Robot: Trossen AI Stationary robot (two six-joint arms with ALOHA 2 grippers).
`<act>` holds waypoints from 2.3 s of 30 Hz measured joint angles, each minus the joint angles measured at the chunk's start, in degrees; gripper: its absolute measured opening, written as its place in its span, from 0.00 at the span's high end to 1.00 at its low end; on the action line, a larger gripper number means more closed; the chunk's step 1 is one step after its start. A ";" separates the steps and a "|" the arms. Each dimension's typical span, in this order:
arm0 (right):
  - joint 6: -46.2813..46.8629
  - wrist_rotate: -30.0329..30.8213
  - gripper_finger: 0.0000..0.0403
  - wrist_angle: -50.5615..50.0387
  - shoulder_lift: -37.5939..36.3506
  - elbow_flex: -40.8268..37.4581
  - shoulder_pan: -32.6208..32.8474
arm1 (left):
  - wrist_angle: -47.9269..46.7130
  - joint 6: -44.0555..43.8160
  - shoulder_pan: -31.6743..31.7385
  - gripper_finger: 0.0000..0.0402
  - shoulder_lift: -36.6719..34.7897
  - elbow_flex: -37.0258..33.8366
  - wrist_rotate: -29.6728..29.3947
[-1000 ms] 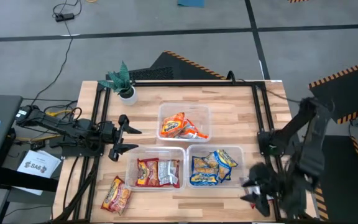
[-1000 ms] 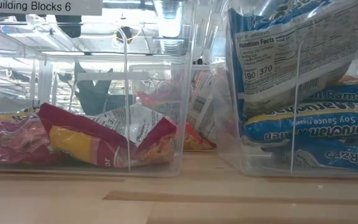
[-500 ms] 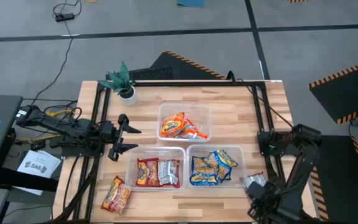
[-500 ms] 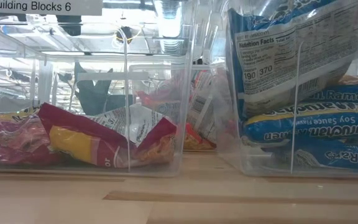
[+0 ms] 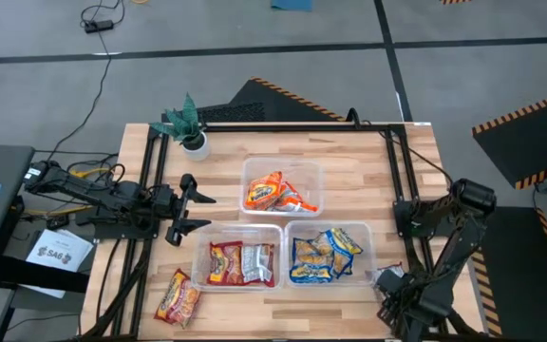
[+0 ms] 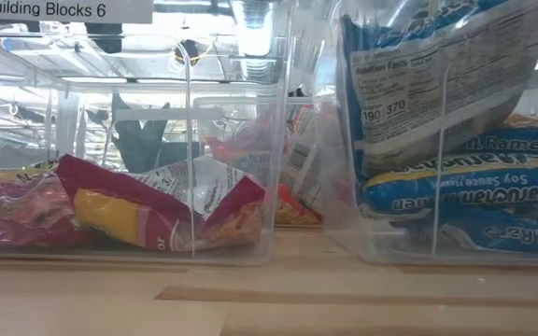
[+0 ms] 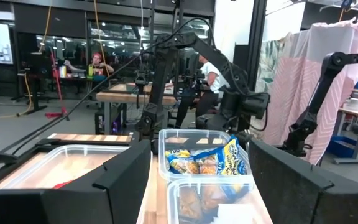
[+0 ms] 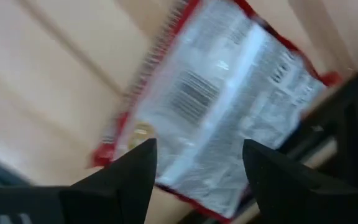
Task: Sort Maruchan noodles
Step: Put the red noodle pack into the bottom left transparent bin
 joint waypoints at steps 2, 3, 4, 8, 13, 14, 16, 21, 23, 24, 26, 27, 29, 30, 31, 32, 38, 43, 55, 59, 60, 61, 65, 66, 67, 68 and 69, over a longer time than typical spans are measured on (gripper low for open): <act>0.07 -1.87 0.36 -0.32 0.28 -1.30 -0.05 | 0.00 -0.03 0.00 0.36 0.00 0.00 0.00; -0.21 -2.17 0.36 -0.43 0.71 -1.44 -0.16 | 0.00 -0.05 0.00 0.36 0.00 0.00 -0.02; -0.23 -2.24 0.36 -0.40 1.09 -1.59 -0.33 | 0.00 -0.05 0.00 0.36 0.00 0.00 0.00; -0.88 -2.31 0.36 -0.19 2.94 -1.77 -0.43 | 0.00 -0.06 0.00 0.36 0.00 0.00 -0.02; -3.93 -2.35 0.37 2.32 5.02 -1.60 -0.46 | 0.00 -0.11 0.00 0.36 0.00 0.00 0.00; -4.41 -2.52 0.38 2.76 5.27 -1.60 -0.56 | 0.01 -0.14 0.00 0.36 0.00 0.01 -0.01; -4.45 -3.12 0.45 3.55 5.46 -1.66 -0.86 | 0.00 -0.14 0.00 0.36 0.00 0.02 0.00; -7.06 -6.45 0.86 4.50 5.24 -1.73 -1.70 | 0.03 -0.15 0.00 0.36 0.02 0.02 0.01; -9.95 -8.19 0.95 5.13 4.89 -1.88 -2.01 | 0.11 -0.50 0.00 0.36 0.00 0.02 0.15; -11.10 -9.42 0.95 6.18 4.65 -1.90 -2.30 | 0.11 -0.64 0.00 0.36 0.02 0.02 0.15; -13.90 -12.22 0.96 9.36 3.80 -1.96 -2.85 | 0.11 -0.66 0.00 0.36 0.01 0.02 0.15; -15.20 -12.99 0.97 11.35 3.04 -2.00 -3.22 | 0.11 -0.68 0.00 0.36 0.00 0.02 0.15; -16.42 -13.17 0.98 15.96 0.67 -2.03 -4.03 | 0.11 -0.70 0.00 0.36 0.02 0.02 0.17; -16.52 -13.12 0.98 18.76 -0.74 -2.01 -4.54 | 0.11 -0.73 0.00 0.36 0.01 0.02 0.17; -16.56 -12.94 0.98 21.35 -2.12 -1.97 -5.14 | 0.11 -0.73 0.00 0.36 0.01 0.02 0.17; -16.52 -12.49 0.98 23.88 -3.47 -1.97 -5.69 | 0.09 -0.73 0.00 0.36 0.02 0.02 0.17; -21.89 -1.39 0.98 38.38 -9.81 -1.92 -9.95 | 0.11 -0.79 0.00 0.36 0.02 0.02 0.20; -41.65 5.41 0.98 52.92 -10.68 -1.22 -16.16 | 0.13 -0.70 0.00 0.36 0.00 0.02 0.22; -98.68 5.34 0.98 60.66 -0.65 13.96 -33.56 | 0.96 -0.73 0.00 0.36 -0.02 0.04 0.55; -103.78 5.36 0.97 65.76 3.10 14.04 -38.89 | 0.61 -0.75 0.00 0.36 -0.02 0.04 0.55; -103.95 5.36 0.97 66.83 4.11 14.05 -40.14 | 0.59 -0.77 0.00 0.36 -0.02 0.04 0.55; -103.99 5.34 0.97 67.06 5.00 14.05 -41.29 | 0.60 -0.87 0.00 0.36 -0.02 0.04 0.55; -101.98 5.34 0.94 67.77 8.24 14.03 -44.63 | 0.58 -1.11 0.00 0.36 -0.02 0.04 0.52; -100.40 5.31 0.92 67.49 8.68 14.03 -45.27 | 0.57 -1.04 0.00 0.36 -0.02 0.04 0.52; -98.43 5.26 0.91 67.13 9.13 14.01 -45.81 | 0.58 -1.01 0.00 0.36 -0.02 0.04 0.53; -96.56 4.94 0.89 67.34 9.47 14.01 -46.22 | 0.59 -1.01 0.00 0.36 -0.02 0.04 0.52; -95.57 4.58 0.87 67.16 9.56 14.01 -46.58 | 0.59 -0.99 0.00 0.36 -0.02 0.04 0.52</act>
